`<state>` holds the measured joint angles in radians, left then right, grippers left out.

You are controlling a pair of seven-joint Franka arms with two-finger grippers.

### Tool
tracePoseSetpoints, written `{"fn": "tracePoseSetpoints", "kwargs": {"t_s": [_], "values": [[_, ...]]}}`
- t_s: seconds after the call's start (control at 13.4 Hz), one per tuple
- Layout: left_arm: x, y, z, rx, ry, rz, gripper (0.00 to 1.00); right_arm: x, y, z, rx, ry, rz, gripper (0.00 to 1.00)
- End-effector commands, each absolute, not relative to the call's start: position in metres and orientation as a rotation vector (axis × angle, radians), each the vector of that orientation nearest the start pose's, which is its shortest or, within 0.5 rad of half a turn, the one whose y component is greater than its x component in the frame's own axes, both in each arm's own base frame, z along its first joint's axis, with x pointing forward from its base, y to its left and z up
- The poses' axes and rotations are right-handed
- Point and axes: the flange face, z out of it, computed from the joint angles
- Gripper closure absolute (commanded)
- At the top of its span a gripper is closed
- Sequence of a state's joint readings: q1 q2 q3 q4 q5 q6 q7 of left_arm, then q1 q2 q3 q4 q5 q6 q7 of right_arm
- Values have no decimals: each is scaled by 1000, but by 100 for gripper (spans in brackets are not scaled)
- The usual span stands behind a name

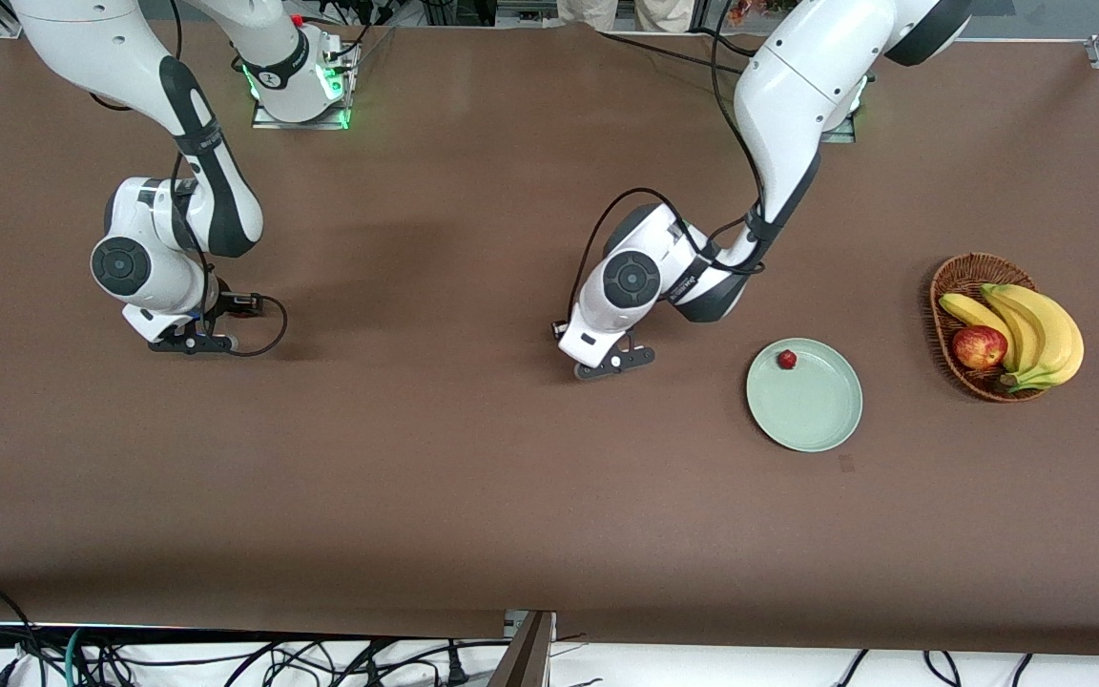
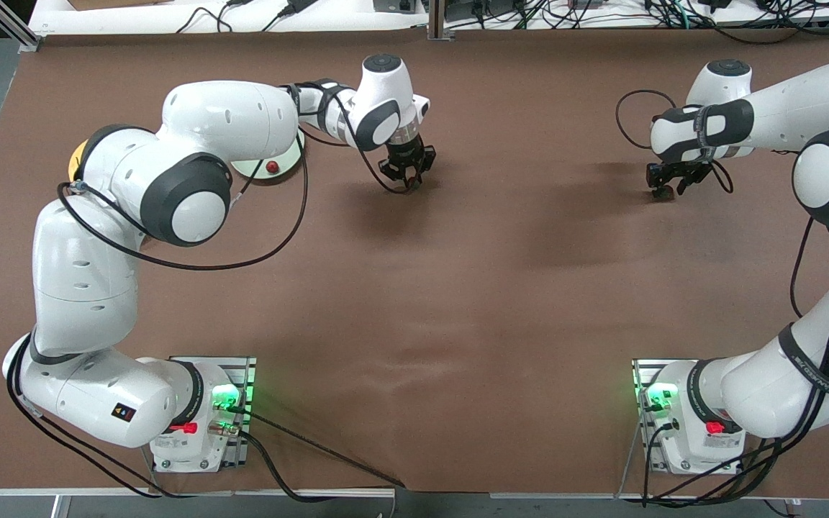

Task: Collect all strawberries into plate
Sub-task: 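Drop the strawberry on the plate while the right gripper grasps the last, then carry the last strawberry mid-table and release it with the right gripper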

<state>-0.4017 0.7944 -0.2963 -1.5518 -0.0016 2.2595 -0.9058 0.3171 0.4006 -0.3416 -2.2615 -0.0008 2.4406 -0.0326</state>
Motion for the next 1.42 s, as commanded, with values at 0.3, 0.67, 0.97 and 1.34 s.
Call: {"fn": "tracePoseSetpoints", "kwargs": {"t_s": [0.3, 0.67, 0.97, 1.34], "values": [[633, -265, 265, -3173, 5, 503, 100, 510, -19, 186, -3230, -40, 295, 75], [664, -160, 243, -3093, 248, 468, 96, 563, 69, 237, -3189, -96, 71, 75], [669, -143, 233, -3115, 265, 488, 0, 572, 212, 249, -3106, 94, -13, 75], [659, -187, 244, -3112, 129, 484, 0, 553, 415, 237, -2974, 476, -49, 75]]}}
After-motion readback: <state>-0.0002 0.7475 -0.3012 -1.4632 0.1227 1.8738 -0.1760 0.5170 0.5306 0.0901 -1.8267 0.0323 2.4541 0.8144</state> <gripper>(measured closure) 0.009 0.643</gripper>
